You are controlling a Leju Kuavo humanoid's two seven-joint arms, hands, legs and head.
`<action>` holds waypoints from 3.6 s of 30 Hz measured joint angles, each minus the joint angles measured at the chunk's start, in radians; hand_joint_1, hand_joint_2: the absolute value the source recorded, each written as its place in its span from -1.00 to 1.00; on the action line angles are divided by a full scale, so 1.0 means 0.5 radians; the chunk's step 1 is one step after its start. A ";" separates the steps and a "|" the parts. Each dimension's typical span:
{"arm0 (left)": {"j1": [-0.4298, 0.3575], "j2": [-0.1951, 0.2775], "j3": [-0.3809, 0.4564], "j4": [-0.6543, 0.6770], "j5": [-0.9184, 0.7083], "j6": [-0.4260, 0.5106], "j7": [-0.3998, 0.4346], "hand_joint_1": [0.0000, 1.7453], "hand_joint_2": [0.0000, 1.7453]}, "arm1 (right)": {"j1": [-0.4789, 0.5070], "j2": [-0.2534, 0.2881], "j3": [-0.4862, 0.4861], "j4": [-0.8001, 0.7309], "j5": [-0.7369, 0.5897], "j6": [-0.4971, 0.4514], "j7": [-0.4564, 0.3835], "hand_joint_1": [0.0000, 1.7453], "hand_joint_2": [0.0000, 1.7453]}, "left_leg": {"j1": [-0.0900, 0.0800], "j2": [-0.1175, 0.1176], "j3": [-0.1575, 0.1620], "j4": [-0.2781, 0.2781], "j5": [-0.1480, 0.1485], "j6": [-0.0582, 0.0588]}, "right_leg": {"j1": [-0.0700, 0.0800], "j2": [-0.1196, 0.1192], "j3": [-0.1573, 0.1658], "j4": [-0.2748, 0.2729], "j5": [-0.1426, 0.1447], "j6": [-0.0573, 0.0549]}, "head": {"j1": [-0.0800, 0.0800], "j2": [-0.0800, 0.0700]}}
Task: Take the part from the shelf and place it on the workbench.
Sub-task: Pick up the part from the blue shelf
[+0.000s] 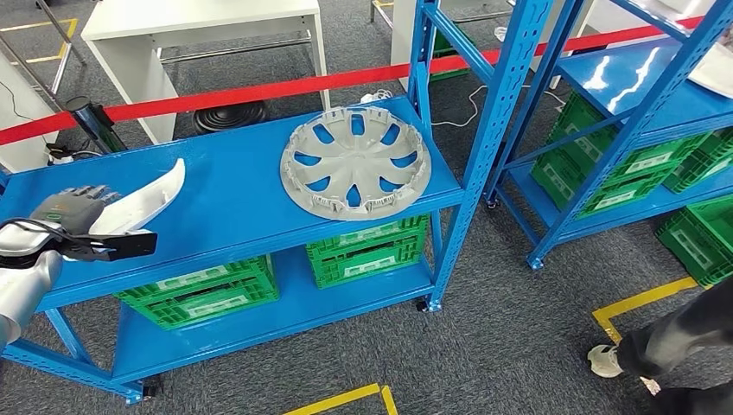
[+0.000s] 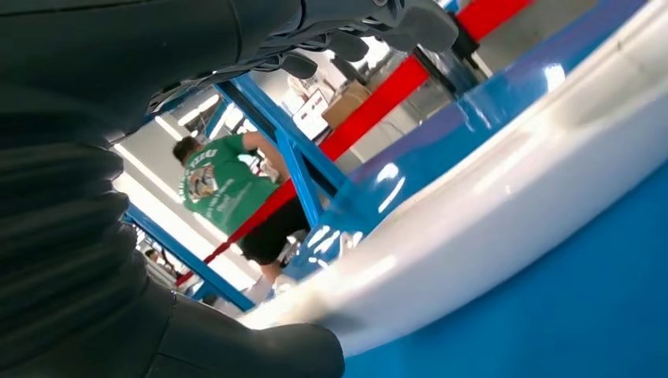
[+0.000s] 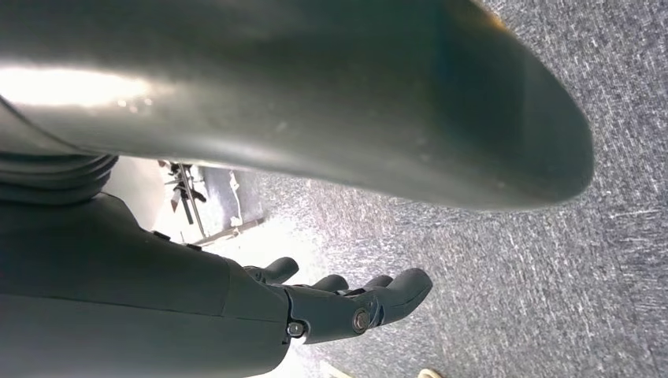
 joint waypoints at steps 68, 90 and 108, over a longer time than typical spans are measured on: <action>0.091 -0.183 0.305 0.025 0.005 -0.026 0.110 1.00 1.00 | 0.005 0.046 -0.009 -0.018 -0.043 -0.047 0.000 -1.00 -1.00 | 0.000 0.000 0.003 -0.004 -0.001 -0.002 | 0.001 0.000 0.002 0.000 -0.004 0.000 | 0.000 0.000; 0.104 -0.153 0.331 0.025 0.005 -0.027 0.111 1.00 1.00 | 0.003 0.063 -0.009 -0.035 -0.040 -0.047 0.000 -1.00 -1.00 | 0.000 -0.001 0.003 -0.004 -0.001 -0.002 | 0.000 0.000 0.003 0.000 -0.004 0.000 | 0.000 0.000; 0.186 -0.167 0.380 0.016 0.011 0.223 0.068 -1.00 1.00 | 0.004 0.074 -0.009 -0.043 -0.049 -0.041 0.000 -1.00 -1.00 | 0.000 0.000 0.003 -0.004 -0.001 -0.002 | 0.000 0.000 0.002 0.000 -0.004 0.000 | 0.000 0.000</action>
